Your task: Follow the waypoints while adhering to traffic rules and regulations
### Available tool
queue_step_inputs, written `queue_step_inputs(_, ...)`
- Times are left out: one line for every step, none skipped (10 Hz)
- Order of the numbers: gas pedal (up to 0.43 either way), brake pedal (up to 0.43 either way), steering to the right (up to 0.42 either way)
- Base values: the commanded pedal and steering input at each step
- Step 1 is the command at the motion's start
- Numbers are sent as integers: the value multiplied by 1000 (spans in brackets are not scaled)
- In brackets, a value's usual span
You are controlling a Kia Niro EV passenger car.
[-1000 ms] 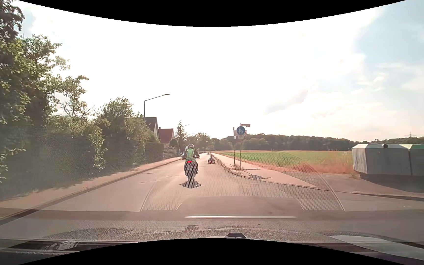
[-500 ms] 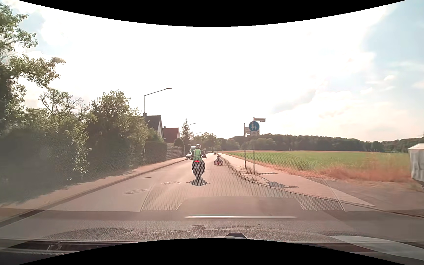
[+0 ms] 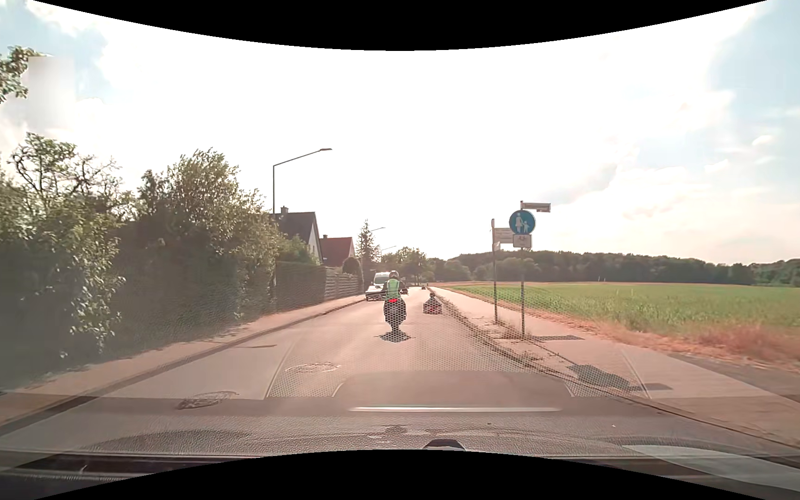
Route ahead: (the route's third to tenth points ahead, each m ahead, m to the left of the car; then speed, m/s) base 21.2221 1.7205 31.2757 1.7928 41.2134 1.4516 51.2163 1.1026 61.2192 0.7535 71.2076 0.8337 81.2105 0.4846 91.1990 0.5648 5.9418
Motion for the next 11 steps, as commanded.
queue_step_inputs(197,0,-67)
queue_step_inputs(197,0,-67)
queue_step_inputs(189,0,-66)
queue_step_inputs(189,0,-65)
queue_step_inputs(189,0,-64)
queue_step_inputs(189,0,-64)
queue_step_inputs(197,0,-63)
queue_step_inputs(197,0,-59)
queue_step_inputs(197,0,-49)
queue_step_inputs(197,0,-36)
queue_step_inputs(197,0,-23)
